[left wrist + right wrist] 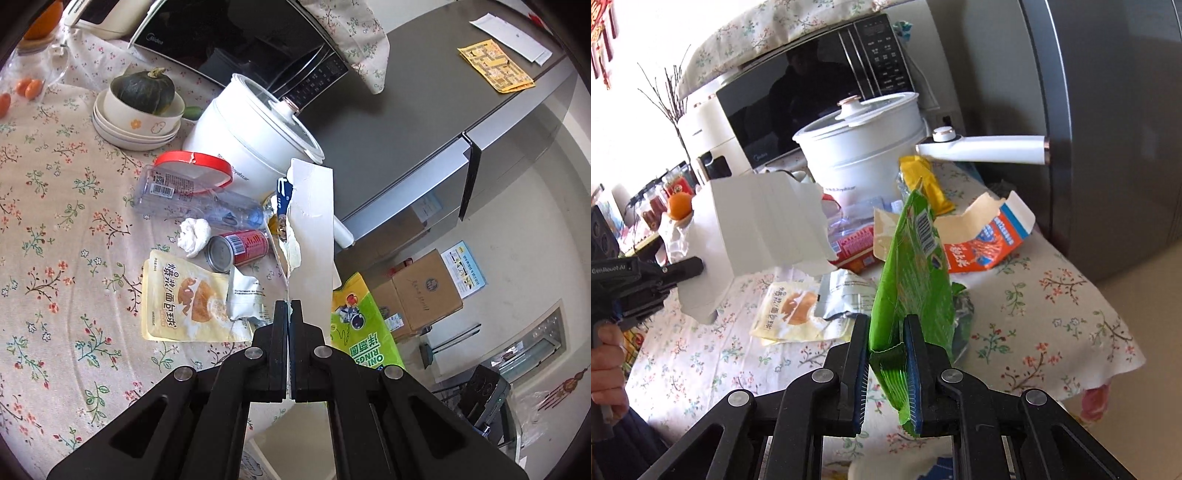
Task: Collect trash
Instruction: 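Drop the green bag into the bin while the left tool drops the white paper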
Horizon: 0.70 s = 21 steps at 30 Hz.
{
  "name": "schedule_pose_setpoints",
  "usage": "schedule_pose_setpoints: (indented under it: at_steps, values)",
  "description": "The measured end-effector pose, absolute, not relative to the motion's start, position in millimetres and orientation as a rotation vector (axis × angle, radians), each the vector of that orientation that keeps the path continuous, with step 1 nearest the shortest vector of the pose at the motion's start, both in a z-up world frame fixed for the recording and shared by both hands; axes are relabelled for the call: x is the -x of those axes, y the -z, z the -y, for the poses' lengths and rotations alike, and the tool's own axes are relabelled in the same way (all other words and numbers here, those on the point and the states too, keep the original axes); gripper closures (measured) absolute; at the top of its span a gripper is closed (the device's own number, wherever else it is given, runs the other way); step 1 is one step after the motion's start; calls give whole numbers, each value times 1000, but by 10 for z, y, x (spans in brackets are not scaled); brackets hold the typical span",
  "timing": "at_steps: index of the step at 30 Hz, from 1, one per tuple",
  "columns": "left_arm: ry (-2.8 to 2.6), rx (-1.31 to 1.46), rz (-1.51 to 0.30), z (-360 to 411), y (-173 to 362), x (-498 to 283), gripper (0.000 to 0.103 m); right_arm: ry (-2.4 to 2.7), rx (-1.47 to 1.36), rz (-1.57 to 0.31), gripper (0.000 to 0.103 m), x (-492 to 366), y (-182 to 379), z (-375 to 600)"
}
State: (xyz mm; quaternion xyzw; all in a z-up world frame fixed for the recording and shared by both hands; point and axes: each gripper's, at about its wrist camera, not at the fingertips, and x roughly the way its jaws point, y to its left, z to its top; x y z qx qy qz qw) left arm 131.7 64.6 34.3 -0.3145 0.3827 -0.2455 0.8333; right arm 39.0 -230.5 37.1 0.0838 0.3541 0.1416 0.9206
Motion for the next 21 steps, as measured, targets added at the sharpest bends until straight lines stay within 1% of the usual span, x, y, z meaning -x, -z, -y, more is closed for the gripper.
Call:
schedule_pose_setpoints:
  at_steps: [5, 10, 18, 21]
  values:
    - [594, 640, -808, -465, -417, -1208, 103, -282, -114, -773, 87, -126, -459, 2323]
    - [665, 611, -843, -193, -392, -1137, 103, -292, -76, -835, 87, 129, -500, 2450]
    - [764, 538, -874, 250, -411, -1013, 103, -253, -24, -1001, 87, 336, -185, 2576]
    - [789, 518, -873, 340, -443, -970, 103, -260, -19, -1009, 87, 423, -167, 2584]
